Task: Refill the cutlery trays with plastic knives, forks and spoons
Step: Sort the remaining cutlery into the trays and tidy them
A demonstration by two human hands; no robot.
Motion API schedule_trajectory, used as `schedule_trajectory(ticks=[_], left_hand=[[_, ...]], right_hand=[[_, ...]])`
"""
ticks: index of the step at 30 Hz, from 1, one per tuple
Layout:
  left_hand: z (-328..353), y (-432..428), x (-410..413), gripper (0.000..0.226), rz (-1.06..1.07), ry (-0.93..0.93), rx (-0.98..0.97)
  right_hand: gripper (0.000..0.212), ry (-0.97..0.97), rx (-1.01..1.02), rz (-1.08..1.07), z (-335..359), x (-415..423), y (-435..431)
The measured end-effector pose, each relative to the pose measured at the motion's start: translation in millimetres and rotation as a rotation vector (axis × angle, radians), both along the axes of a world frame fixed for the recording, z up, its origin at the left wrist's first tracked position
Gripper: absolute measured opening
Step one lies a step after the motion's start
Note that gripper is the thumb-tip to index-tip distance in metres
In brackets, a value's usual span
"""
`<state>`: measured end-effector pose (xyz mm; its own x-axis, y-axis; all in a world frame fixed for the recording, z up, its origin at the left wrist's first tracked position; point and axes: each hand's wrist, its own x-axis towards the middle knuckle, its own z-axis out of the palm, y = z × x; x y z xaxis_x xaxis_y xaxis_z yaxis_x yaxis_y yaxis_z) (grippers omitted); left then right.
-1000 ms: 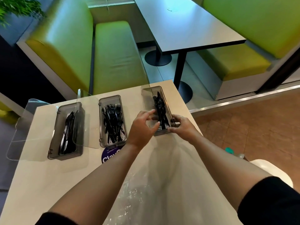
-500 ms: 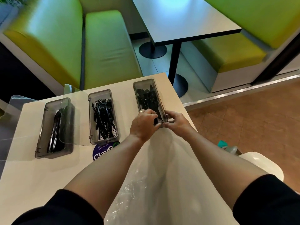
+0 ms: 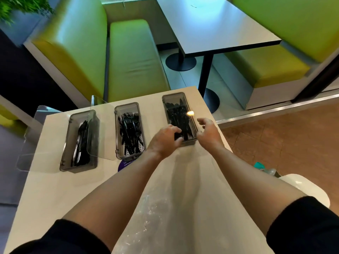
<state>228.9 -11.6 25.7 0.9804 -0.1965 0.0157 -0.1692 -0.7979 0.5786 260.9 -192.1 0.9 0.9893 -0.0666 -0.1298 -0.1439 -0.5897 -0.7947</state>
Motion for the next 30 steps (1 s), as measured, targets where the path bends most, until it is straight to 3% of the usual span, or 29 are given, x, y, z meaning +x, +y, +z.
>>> schedule_trajectory(ticks=[4, 9, 14, 17, 20, 25, 30], left_hand=[[14.8, 53.6, -15.0, 0.025, 0.119, -0.118, -0.06], [37.0, 126.3, -36.0, 0.017, 0.377, -0.34, -0.052], [45.1, 184.2, -71.2, 0.03, 0.624, -0.477, 0.019], [34.4, 203.4, -89.1, 0.045, 0.695, -0.45, -0.023], [21.7, 210.4, -103.5, 0.052, 0.701, -0.309, -0.195], [5.9, 205.1, -111.0, 0.032, 0.678, -0.133, -0.353], [-5.4, 198.9, -109.0, 0.014, 0.7, -0.061, -0.533]], right_hand=[[0.037, -0.16, 0.029, 0.058, 27.5, -6.8, 37.0], [0.039, -0.061, 0.051, 0.233, 41.8, -23.9, 93.8], [0.056, 0.104, -0.01, 0.345, 25.4, -41.0, 138.3], [0.067, 0.195, -0.01, 0.358, 13.3, -47.4, 150.0], [0.073, 0.245, 0.017, 0.39, 6.9, -52.9, 156.6], [0.079, 0.242, 0.02, 0.383, 1.0, -55.8, 160.3], [0.07, 0.214, -0.012, 0.361, -6.5, -51.3, 162.7]])
